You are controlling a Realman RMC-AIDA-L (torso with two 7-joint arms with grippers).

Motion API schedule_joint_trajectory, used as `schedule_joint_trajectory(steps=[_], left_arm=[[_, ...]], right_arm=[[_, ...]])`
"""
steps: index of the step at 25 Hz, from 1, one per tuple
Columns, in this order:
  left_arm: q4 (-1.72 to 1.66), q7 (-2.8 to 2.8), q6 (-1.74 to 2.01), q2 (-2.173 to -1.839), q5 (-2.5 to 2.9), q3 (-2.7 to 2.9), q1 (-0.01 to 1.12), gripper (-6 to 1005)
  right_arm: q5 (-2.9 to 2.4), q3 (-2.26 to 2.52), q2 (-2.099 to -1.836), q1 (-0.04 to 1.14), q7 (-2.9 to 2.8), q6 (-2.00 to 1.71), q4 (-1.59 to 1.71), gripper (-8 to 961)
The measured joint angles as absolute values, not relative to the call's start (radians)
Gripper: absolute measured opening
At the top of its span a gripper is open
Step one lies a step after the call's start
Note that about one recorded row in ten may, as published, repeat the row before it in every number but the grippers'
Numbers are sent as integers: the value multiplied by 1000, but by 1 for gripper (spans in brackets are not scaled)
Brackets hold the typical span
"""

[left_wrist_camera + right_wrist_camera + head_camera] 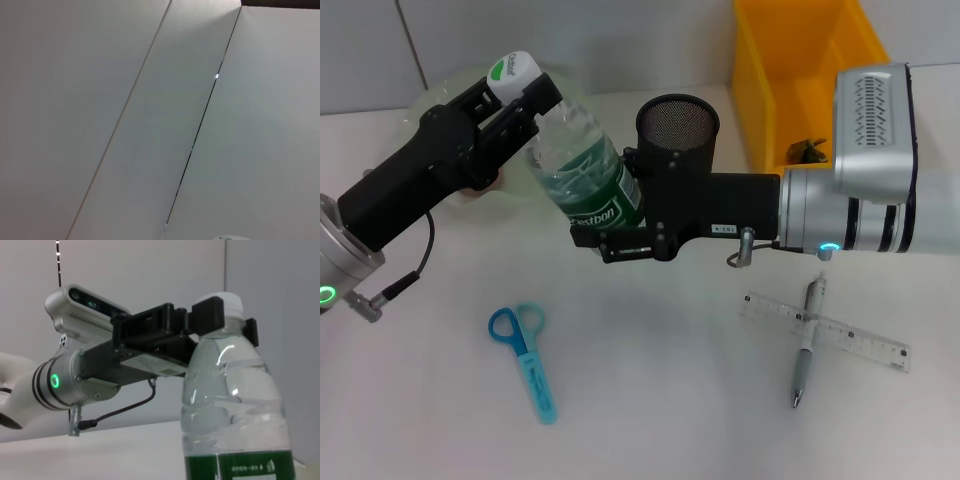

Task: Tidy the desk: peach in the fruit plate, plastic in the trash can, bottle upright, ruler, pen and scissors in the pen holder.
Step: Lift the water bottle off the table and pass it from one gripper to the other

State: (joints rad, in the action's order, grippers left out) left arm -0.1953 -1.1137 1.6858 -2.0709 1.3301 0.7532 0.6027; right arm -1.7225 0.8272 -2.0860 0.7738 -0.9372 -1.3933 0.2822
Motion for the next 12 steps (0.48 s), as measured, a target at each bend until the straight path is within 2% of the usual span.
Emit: schedule_joint_trajectory(steps=[12], left_arm=[[-200,-1117,1686,-2071,1326,753,605,469]], right_arm=[[-1722,872,-2085,778,-956,-1363,284,822]])
